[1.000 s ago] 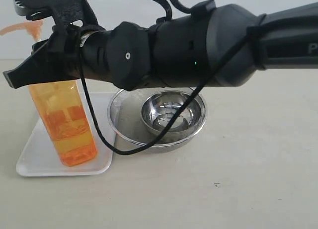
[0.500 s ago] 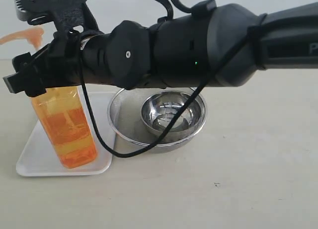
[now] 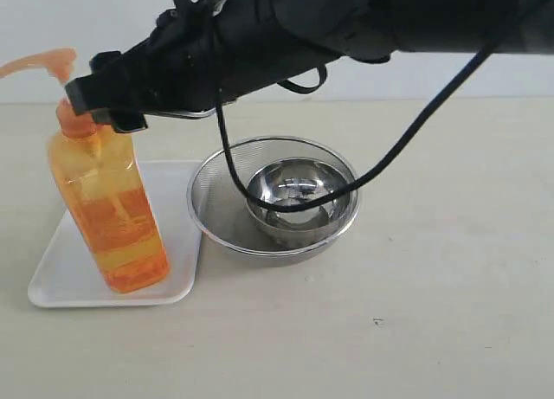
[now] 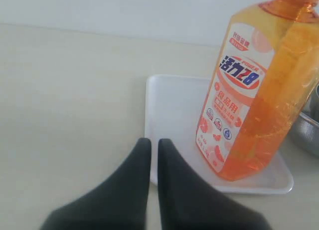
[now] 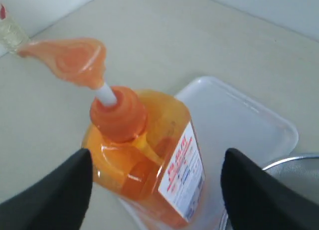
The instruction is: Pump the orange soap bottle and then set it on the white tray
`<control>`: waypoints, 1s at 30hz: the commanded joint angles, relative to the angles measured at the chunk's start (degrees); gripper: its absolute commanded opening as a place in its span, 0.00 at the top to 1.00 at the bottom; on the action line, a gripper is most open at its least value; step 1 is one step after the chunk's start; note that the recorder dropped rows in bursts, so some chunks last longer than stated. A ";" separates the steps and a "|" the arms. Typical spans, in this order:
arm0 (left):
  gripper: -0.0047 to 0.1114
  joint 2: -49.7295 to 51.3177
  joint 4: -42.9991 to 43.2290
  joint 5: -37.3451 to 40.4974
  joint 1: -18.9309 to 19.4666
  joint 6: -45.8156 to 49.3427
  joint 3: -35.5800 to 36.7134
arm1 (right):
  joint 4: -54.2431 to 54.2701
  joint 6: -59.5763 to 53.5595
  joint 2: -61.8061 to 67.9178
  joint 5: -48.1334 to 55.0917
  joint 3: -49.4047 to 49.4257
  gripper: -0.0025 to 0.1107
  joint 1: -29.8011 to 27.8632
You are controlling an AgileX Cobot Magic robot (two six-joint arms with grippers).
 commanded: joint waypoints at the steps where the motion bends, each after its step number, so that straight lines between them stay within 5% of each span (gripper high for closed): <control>1: 0.92 -0.13 0.05 0.04 0.36 -0.06 0.20 | -0.83 0.38 -2.88 9.53 0.12 0.61 -1.23; 5: 0.92 -0.13 0.05 0.04 0.36 -0.06 0.20 | -3.26 0.79 -6.66 20.32 0.12 0.98 -1.23; 13: 0.92 -0.13 0.05 0.04 0.36 -0.06 0.20 | -4.65 9.35 -9.34 36.65 0.51 0.98 -1.23; 30: 0.92 -0.13 0.05 -0.06 0.36 -0.05 0.20 | -4.69 9.35 -9.34 34.11 0.51 0.98 -1.23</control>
